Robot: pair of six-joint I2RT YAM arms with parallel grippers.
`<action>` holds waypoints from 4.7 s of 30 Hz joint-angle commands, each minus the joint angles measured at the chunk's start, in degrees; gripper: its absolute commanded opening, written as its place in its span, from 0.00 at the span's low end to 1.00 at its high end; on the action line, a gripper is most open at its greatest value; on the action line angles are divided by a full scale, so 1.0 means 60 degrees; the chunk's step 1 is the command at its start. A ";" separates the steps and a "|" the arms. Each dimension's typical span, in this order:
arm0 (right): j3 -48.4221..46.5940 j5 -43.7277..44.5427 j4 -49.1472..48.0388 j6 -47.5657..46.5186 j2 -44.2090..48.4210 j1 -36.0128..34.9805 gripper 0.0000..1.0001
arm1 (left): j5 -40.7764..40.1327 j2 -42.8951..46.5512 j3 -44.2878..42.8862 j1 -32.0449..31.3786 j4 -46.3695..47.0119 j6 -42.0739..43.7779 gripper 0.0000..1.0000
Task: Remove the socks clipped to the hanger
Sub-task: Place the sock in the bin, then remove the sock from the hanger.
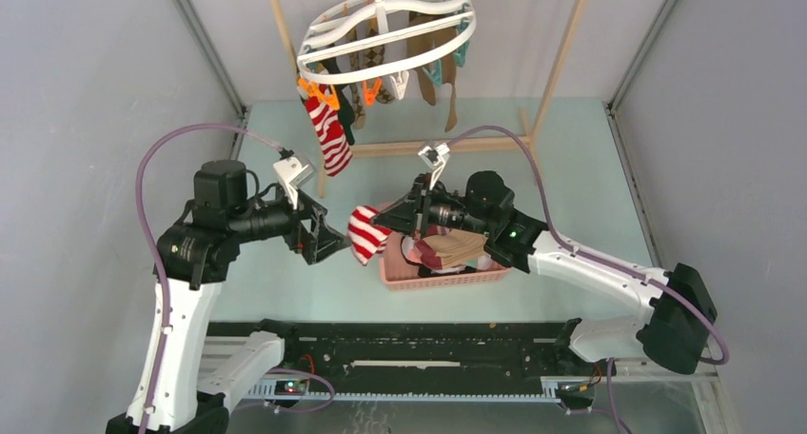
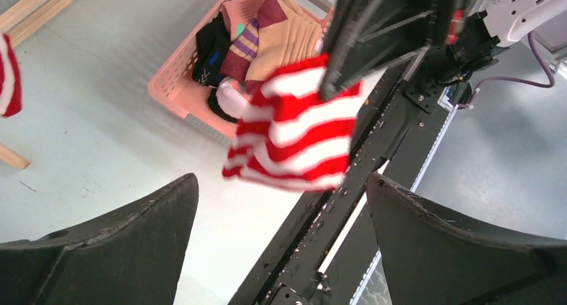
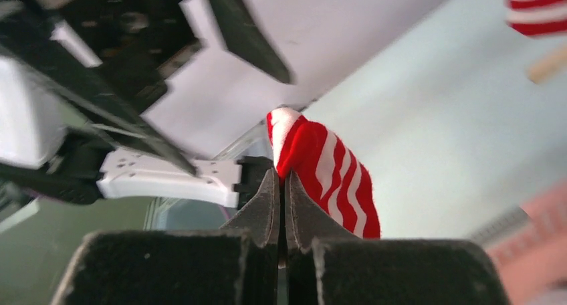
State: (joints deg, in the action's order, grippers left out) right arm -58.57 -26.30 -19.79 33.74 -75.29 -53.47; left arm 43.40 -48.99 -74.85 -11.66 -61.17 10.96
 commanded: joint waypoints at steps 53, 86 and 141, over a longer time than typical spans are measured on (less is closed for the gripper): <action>0.2198 0.9489 0.0754 0.0292 0.0296 -0.0032 0.66 | 0.0450 -0.1631 0.0170 0.4568 0.1446 -0.1666 1.00; 0.0912 0.8395 0.0620 -0.1136 0.1002 -0.1692 0.74 | 0.0025 -0.6817 -0.2785 0.3767 0.6327 -0.3408 0.58; -0.3848 0.8263 -0.0535 -0.3790 -0.3422 -0.2067 0.82 | -0.1461 -0.0867 0.0054 0.0764 0.5082 -0.6825 0.02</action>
State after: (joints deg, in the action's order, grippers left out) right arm -79.35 21.10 -20.49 13.89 -95.57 -65.10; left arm 36.07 -54.72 -75.70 -6.17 -32.23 -28.08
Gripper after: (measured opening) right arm 0.891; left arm 0.023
